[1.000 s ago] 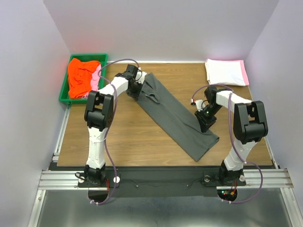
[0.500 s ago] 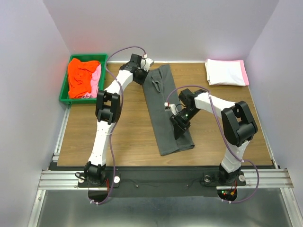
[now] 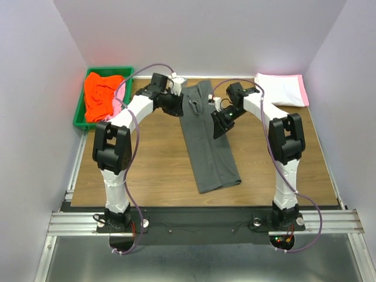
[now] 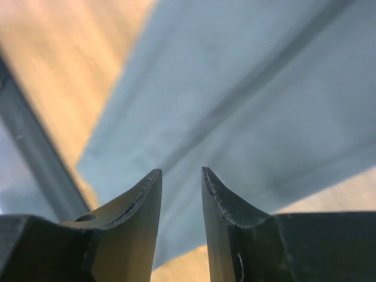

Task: Fold and stack the t-shirts
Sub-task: Fold the tshirt

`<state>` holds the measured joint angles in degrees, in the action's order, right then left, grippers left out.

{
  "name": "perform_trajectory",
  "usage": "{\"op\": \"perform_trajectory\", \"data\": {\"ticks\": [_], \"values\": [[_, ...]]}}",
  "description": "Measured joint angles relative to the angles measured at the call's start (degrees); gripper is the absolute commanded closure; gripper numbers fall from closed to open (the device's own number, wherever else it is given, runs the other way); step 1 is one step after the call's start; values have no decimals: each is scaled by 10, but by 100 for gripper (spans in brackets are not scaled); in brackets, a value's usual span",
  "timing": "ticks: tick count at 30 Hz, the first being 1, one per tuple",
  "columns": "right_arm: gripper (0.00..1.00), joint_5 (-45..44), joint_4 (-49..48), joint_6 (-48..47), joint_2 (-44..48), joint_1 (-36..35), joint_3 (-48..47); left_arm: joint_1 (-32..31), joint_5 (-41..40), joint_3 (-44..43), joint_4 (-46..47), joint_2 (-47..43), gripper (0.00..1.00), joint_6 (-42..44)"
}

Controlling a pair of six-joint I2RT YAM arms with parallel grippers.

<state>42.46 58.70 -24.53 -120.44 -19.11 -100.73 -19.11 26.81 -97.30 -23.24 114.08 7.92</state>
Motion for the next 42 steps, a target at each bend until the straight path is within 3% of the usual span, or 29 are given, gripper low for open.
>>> {"op": "perform_trajectory", "data": {"ticks": [8,17,25,37,42], "values": [[66,-32,-13,17,-37,9,28,-39,35,122,12,1,71,-29],[70,-1,-95,110,-17,-24,164,-33,7,102,0,9,71,-10],[67,34,-152,184,-13,-50,186,-30,-8,55,-18,24,71,7],[67,-29,-174,183,-14,-9,51,-29,-8,-18,-32,116,71,14],[67,-85,-193,181,-67,5,-39,-22,-3,-52,-42,150,71,19]]}}
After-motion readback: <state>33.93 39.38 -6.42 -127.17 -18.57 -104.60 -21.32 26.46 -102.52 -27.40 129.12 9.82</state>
